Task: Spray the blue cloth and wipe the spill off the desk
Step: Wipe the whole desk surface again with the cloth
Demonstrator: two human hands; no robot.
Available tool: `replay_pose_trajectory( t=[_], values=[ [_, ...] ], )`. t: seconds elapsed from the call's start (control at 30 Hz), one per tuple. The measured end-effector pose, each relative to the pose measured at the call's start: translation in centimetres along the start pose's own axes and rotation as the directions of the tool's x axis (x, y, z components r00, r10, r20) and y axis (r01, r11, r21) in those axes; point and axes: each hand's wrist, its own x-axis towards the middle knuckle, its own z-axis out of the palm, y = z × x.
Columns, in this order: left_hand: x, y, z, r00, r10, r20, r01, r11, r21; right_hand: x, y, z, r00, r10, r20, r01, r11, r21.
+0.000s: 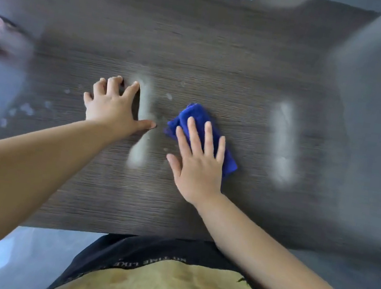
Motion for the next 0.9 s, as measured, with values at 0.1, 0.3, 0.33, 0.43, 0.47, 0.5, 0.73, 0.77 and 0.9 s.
replay_pose_trajectory(
  t=[0.1,0.3,0.33,0.43,0.47,0.5,0.73,0.77,0.9],
  values=[
    [0.2,0.0,-0.2,1.0,0.013,-0.003,-0.013,0.999,0.042,-0.6,2.6,-0.6,0.929,-0.361,0.079,0.36,0.933,0.019],
    [0.0,-0.4,-0.6,0.999,0.031,0.032,-0.033,0.998,0.046,8.0,7.9,-1.5,0.98,0.185,0.072,-0.185,0.983,-0.005],
    [0.0,-0.5,-0.7,0.999,0.035,0.037,-0.036,0.998,0.042,9.1,6.8,-1.4,0.936,0.344,0.078,-0.346,0.938,0.015],
    [0.0,-0.6,-1.3,0.996,0.036,0.082,-0.037,0.999,0.018,9.6,1.2,-0.5,0.91,0.407,0.075,-0.407,0.913,-0.01],
    [0.1,-0.6,-1.7,0.994,0.037,0.104,-0.037,0.999,0.001,8.6,-0.2,-0.2,0.955,0.291,0.052,-0.29,0.957,-0.024],
    [0.3,-0.7,-2.1,0.991,0.043,0.129,-0.04,0.999,-0.023,7.3,-1.0,-0.1,0.991,0.129,0.043,-0.127,0.991,-0.034],
    [1.8,-2.5,-4.2,0.995,0.009,0.103,0.004,0.993,-0.118,12.4,8.9,-1.8,0.973,-0.192,0.13,0.2,0.978,-0.055],
    [2.3,-2.6,-4.3,0.997,-0.014,0.077,0.025,0.991,-0.135,14.1,9.9,-2.3,0.988,-0.023,0.156,0.029,0.999,-0.038],
    [4.3,-3.1,-3.9,0.993,-0.111,0.04,0.116,0.983,-0.146,17.2,7.1,-2.3,0.913,0.384,0.141,-0.382,0.923,-0.042]
  ],
)
